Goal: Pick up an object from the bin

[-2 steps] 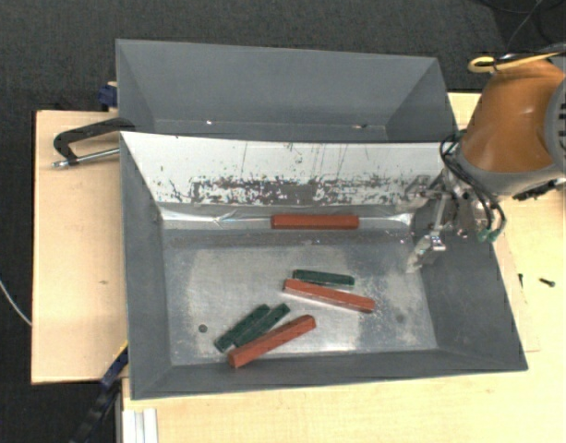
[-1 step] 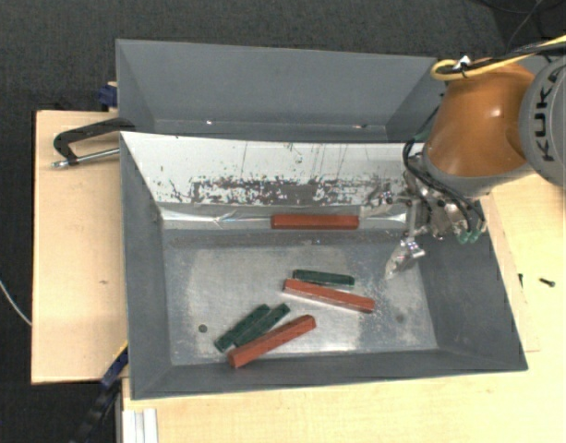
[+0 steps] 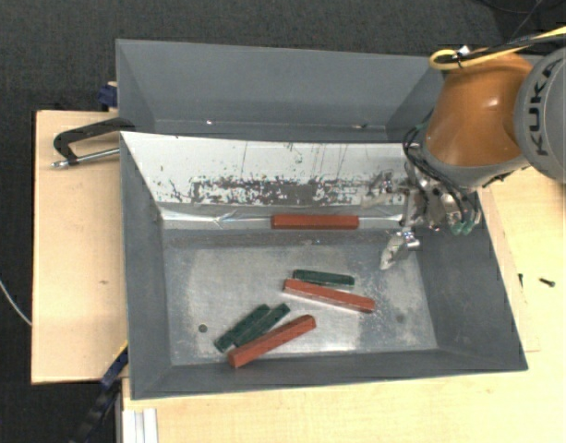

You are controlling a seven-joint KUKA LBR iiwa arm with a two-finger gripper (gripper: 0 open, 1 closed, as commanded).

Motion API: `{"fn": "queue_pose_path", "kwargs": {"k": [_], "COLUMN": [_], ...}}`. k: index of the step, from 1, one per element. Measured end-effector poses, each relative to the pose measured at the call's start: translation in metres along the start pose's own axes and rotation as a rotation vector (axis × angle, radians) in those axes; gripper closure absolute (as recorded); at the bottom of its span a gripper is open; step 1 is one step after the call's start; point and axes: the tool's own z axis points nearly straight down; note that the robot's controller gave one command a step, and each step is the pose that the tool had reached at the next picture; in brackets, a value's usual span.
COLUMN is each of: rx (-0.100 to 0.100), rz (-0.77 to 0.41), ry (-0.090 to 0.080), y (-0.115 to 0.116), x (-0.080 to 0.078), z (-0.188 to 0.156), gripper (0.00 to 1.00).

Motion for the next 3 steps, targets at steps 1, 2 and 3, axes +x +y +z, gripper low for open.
{"fn": "queue_pose_path", "kwargs": {"k": [1, 2, 3], "rx": [0.000, -0.002, -0.002], "rz": [-0.162, -0.057, -0.057], "ry": [0.006, 0.005, 0.005], "y": [0.066, 0.091, 0.091], "x": [0.026, 0.040, 0.040], "z": [0.060, 0.075, 0.075], "gripper": [0.00, 1.00, 1.00]}}
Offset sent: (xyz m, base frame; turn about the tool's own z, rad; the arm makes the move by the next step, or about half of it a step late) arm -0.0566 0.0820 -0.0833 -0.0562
